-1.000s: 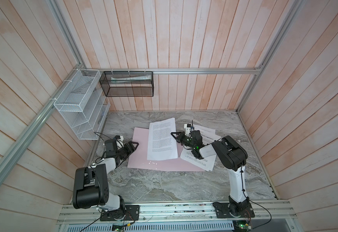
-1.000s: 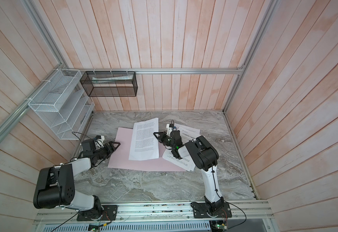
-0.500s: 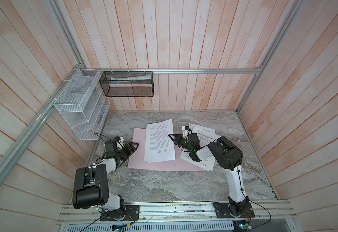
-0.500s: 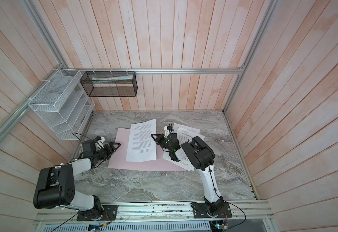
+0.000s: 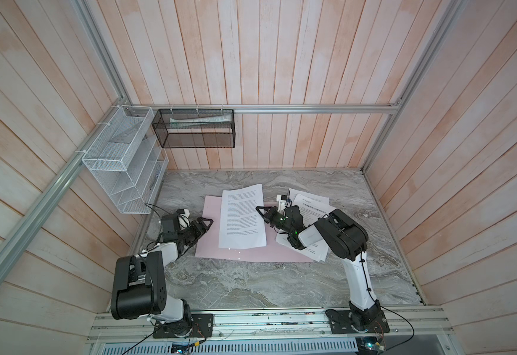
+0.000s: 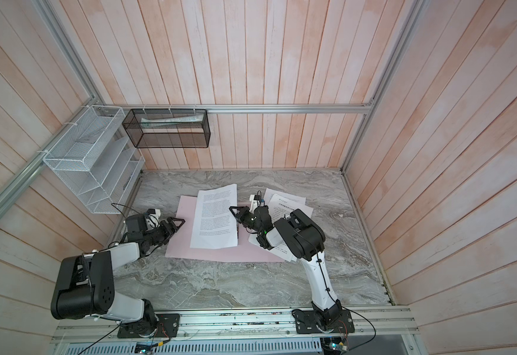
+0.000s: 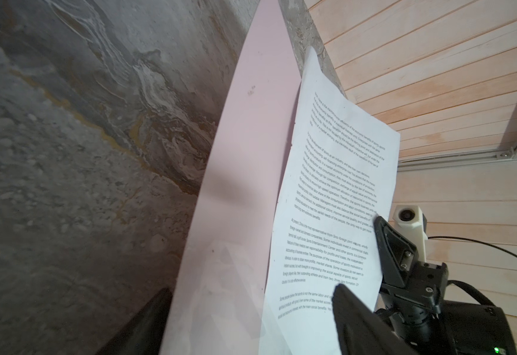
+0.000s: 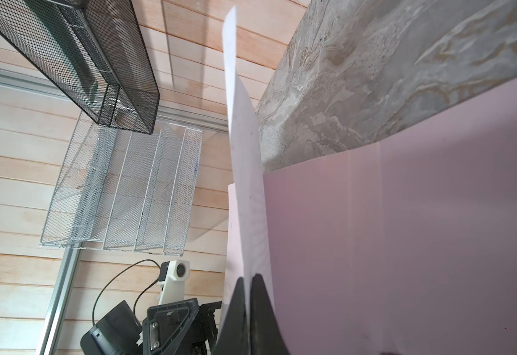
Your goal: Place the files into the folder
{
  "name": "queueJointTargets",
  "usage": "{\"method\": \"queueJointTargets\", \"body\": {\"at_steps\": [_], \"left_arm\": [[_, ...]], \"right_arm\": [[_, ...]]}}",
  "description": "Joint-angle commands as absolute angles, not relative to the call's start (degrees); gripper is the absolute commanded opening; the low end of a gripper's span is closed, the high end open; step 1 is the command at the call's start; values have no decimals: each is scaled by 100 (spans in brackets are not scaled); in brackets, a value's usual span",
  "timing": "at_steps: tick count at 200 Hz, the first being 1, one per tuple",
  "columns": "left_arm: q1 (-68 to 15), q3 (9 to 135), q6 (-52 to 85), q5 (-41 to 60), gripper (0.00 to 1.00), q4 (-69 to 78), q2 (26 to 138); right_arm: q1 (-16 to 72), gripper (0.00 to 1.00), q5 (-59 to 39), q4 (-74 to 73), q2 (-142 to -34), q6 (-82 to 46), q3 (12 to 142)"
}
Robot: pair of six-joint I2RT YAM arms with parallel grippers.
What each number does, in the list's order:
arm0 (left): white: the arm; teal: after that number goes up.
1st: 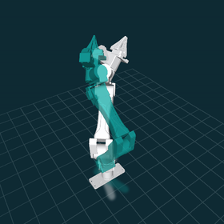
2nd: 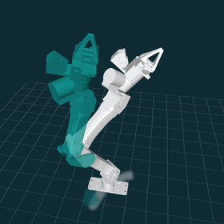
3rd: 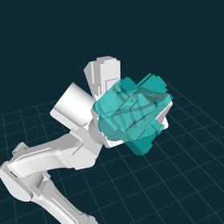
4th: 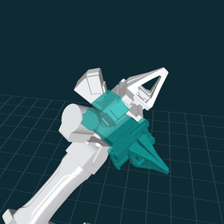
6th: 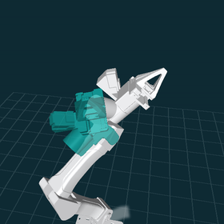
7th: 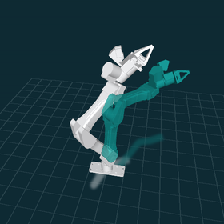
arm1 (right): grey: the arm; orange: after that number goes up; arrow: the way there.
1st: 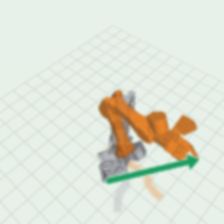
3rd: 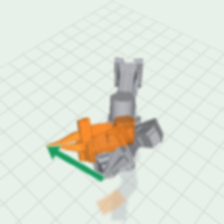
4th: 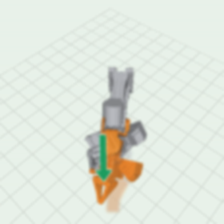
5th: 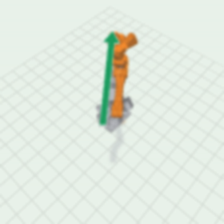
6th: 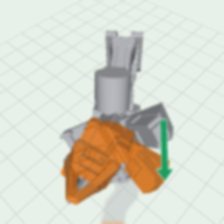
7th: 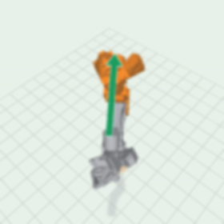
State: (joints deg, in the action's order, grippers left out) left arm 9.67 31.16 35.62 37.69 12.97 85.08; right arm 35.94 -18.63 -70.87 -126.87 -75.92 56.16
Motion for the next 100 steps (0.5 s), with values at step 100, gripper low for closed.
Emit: {"method": "queueJointTargets", "body": {"at_steps": [100], "left_arm": [[938,3032,3595,3869,83,1485,8476]], "right_arm": [[3945,0,-1483,-7253,-13050,-7919,5696]]}}
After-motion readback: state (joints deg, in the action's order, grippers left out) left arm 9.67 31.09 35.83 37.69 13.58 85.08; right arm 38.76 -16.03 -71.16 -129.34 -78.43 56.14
